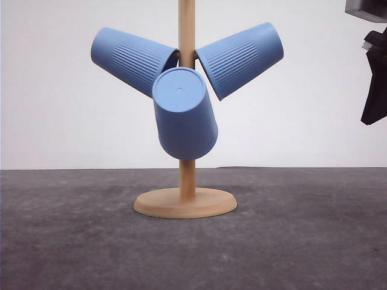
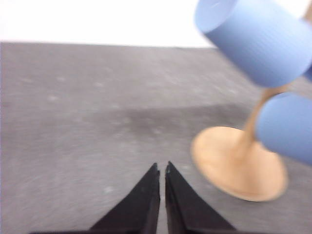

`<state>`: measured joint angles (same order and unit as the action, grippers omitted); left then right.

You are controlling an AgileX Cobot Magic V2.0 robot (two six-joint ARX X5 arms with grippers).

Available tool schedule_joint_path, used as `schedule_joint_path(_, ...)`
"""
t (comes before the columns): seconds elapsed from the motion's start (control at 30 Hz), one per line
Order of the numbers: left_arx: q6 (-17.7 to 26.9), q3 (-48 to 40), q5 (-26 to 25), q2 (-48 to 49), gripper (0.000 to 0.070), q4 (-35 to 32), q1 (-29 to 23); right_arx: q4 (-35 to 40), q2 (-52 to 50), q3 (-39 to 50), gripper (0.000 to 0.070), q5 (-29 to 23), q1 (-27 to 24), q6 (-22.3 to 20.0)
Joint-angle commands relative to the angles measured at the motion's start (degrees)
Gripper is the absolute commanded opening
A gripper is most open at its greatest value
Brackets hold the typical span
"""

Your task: Place three cups

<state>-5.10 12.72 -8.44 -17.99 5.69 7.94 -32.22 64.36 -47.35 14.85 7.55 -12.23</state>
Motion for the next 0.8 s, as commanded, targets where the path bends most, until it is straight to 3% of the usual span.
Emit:
schedule_joint_path(0.0, 0.8, -4.2, 2.3, 5.8, 0.0, -0.7, -0.7, 0.5, 0.2, -0.3, 0.001, 0.1, 0.2, -0.5)
schedule_joint_path(0.2, 0.6, -11.7, 8.1, 17.7, 0.0, 4.0, -3.0, 0.5, 0.2, -0.3, 0.0011, 0.1, 0.2, -0.5)
schedule_joint_path(0.77, 1.0, -12.0, 8.3, 17.8, 0.0, 5.0, -3.4, 0.6, 0.2, -0.3, 0.001, 0.1, 0.2, -0.5)
